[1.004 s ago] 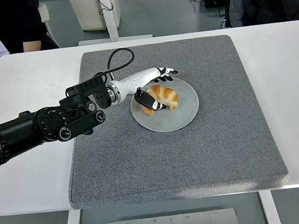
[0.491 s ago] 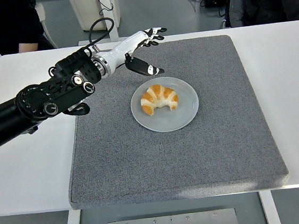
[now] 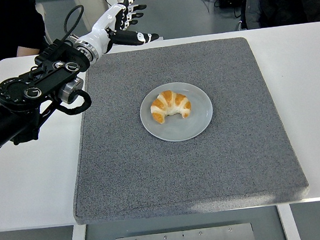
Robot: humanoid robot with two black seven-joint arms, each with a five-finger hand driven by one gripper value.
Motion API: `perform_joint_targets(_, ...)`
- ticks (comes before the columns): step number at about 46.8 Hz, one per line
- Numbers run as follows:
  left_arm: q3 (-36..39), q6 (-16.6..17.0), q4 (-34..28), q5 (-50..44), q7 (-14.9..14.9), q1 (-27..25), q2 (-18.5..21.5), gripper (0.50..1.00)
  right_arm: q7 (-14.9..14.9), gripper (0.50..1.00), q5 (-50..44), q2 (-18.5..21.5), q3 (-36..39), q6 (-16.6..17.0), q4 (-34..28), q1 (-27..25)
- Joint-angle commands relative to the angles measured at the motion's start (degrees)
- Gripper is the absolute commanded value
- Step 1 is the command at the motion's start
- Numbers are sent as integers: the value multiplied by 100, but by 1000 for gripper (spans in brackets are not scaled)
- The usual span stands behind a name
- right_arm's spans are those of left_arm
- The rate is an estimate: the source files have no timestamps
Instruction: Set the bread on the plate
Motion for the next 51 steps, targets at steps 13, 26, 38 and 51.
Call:
perform_joint_targets(13, -449, -64, 20, -304, 16, 391, 25, 978, 0, 1000, 0, 0, 0, 0, 0, 3)
perform_joint_targets(26, -1362, -55, 406, -787, -142, 839, -36, 977, 0, 1000, 0, 0, -9, 0, 0, 3)
perform_joint_targets(38, -1837, -55, 442, -955, -766, 1252, -45, 977, 0, 1000, 0, 0, 0, 0, 0, 3)
perform_joint_targets(51, -2162, -64, 442, -1447, -775, 1542, -62, 977, 0, 1000, 0, 0, 0, 9, 0, 3)
